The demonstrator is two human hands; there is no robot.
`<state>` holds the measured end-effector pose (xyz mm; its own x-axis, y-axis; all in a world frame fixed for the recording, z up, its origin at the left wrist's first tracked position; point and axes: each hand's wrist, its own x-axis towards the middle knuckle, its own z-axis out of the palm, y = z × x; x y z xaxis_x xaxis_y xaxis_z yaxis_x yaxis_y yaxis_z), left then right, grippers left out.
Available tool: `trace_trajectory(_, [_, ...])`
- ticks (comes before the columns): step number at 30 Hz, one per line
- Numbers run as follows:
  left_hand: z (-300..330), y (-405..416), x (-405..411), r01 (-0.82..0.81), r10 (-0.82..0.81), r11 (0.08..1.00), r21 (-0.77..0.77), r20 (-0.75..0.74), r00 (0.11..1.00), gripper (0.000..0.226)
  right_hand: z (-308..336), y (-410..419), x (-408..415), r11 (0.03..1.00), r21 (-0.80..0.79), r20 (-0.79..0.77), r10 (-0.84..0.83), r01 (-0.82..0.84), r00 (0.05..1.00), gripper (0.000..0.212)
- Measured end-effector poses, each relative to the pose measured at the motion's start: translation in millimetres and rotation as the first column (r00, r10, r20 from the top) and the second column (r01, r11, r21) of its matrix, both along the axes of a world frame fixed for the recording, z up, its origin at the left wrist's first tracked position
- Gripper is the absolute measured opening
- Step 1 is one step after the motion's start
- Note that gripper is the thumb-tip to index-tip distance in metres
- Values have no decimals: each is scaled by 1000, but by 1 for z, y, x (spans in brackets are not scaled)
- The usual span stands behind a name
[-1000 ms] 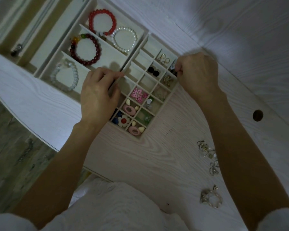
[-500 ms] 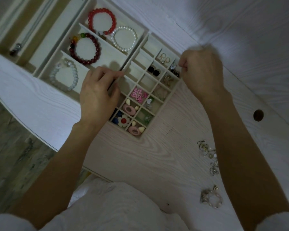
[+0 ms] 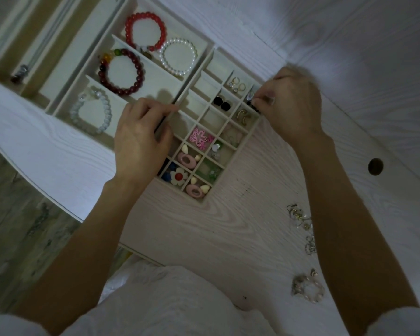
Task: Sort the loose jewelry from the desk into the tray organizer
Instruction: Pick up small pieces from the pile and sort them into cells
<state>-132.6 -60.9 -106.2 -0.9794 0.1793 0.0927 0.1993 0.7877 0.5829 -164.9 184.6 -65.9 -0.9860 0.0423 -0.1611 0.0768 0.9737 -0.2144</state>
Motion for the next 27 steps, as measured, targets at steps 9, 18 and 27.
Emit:
trace_trajectory(9, [-2,1,0,0,0,1000,3,-10,1000,29,-7,0,-3,1000,-4,22,-2,2,1000,13])
trace_trajectory(18, [-2,0,-1,-1,2,1000,9,-3,1000,30,-9,-3,-2,995,-47,11,-90,90,996,14])
trace_trajectory(27, [-1,1,0,-4,5,1000,10,-1,1000,30,-10,4,-5,999,18,43,-50,49,998,16])
